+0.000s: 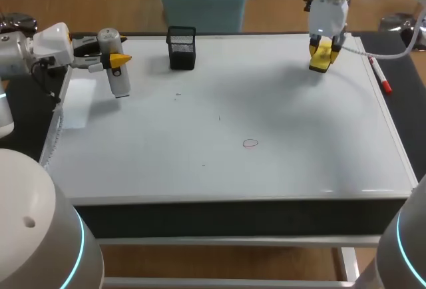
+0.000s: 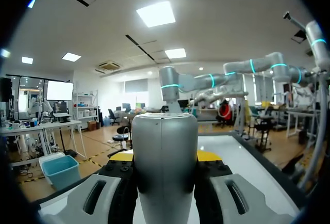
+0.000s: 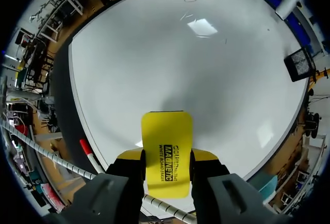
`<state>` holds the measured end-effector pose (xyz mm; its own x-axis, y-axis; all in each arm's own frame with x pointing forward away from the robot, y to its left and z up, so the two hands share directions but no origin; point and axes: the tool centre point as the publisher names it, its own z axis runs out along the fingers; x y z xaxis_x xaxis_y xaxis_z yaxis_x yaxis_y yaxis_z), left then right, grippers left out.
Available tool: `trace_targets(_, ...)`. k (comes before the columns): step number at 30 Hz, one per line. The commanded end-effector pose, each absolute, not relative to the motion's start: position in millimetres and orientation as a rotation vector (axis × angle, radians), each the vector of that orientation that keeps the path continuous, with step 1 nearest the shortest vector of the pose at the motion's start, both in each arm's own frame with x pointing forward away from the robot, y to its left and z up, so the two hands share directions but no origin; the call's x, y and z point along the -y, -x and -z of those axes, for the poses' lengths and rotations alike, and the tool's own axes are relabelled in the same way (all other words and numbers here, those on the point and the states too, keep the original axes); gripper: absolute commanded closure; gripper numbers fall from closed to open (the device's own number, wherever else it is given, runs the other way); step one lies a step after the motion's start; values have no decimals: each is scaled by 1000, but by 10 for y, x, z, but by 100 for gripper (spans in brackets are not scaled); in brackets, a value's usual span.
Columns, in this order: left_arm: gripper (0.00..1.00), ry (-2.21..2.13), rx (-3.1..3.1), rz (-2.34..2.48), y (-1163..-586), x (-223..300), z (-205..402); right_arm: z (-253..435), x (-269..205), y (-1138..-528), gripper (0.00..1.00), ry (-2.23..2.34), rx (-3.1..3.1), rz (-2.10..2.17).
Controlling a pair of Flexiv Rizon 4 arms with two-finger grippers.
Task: Pick up the inspection probe, press it on each red-marked spot on the whiteboard one by one, put down the probe, pick up the eraser, and wipe off all the red marks.
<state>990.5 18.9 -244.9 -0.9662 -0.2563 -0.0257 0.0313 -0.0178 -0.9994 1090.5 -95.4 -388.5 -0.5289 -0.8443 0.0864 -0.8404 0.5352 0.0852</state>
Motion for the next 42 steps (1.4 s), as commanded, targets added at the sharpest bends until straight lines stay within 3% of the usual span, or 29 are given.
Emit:
trace_targets(1, 100, 237, -2043, 2094, -9907, -184, 2449, 3871, 961, -10913, 100, -1462, 2644, 47)
trace_targets(21, 100, 203, -2056, 2100, -9764, -77, 2458, 3871, 961, -10913, 100, -1462, 2644, 47)
trace_targets(42, 100, -126, -2187, 2295, -8627, 1325, 2493, 3871, 961, -10913, 100, -1462, 2644, 47)
